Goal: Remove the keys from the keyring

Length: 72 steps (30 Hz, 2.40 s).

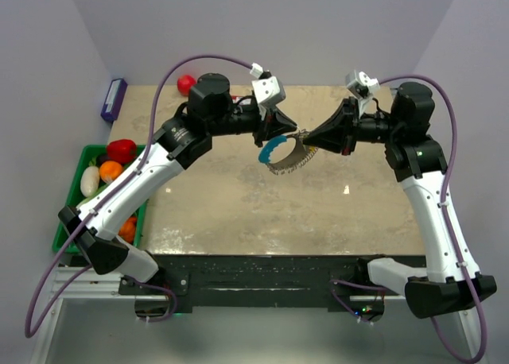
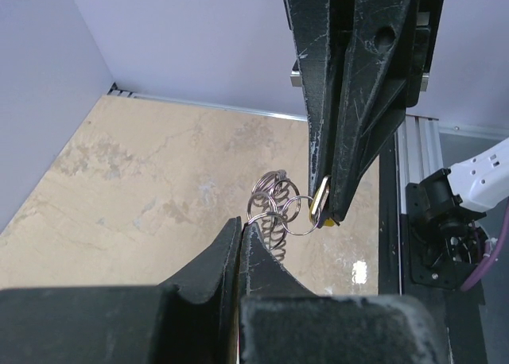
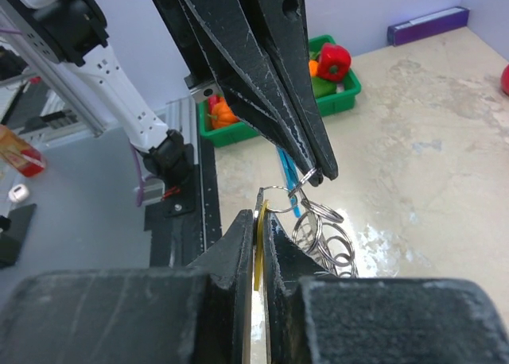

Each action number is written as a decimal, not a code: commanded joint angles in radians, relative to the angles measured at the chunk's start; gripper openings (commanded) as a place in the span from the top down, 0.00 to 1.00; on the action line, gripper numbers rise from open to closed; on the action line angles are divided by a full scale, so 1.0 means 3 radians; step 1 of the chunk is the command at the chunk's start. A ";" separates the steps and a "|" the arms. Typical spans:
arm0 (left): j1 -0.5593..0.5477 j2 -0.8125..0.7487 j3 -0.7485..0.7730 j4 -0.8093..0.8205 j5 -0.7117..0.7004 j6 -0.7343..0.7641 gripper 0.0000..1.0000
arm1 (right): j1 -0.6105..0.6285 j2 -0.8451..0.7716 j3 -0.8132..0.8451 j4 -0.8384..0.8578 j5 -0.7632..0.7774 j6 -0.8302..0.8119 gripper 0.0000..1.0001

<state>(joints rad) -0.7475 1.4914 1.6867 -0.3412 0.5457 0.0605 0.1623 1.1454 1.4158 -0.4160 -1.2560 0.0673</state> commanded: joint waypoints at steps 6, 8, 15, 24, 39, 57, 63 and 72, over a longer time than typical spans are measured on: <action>0.0145 0.0050 0.0038 -0.0085 -0.0342 0.0330 1.00 | 0.0026 -0.0121 0.0235 0.0424 -0.0829 0.0655 1.00; 0.0145 0.0050 0.0038 -0.0090 -0.0316 0.0330 1.00 | 0.0021 -0.0121 0.0179 0.0537 -0.0865 0.0802 1.00; 0.0145 0.0035 0.0120 -0.0110 -0.0382 0.0208 1.00 | 0.0021 -0.0136 0.0031 0.0630 -0.0799 0.0783 1.00; 0.0145 0.0070 0.0161 -0.0110 -0.0362 0.0146 1.00 | 0.0016 -0.0198 -0.0082 0.0303 -0.0788 0.0420 1.00; 0.0145 0.0111 0.0248 -0.0110 -0.0469 -0.0028 1.00 | 0.0390 -0.0335 -0.0102 -0.0935 0.0402 -0.1012 1.00; 0.0145 0.0208 0.0345 -0.0079 -0.0438 -0.0386 1.00 | 0.0768 -0.0208 -0.0373 -0.0480 0.1451 -0.0812 1.00; 0.0145 0.0219 0.0370 -0.0080 -0.0423 -0.0411 1.00 | 0.0931 -0.0014 -0.0317 -0.0505 0.1599 -0.0843 1.00; 0.0145 0.0224 0.0401 -0.0105 -0.0438 -0.0401 1.00 | 0.1034 0.0099 -0.0287 -0.0408 0.1804 -0.0803 1.00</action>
<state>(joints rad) -0.7204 1.5715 1.7329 -0.5106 0.4625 -0.0517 0.4454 1.1782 1.3029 -0.5056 -0.6952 -0.2016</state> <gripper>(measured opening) 0.018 0.065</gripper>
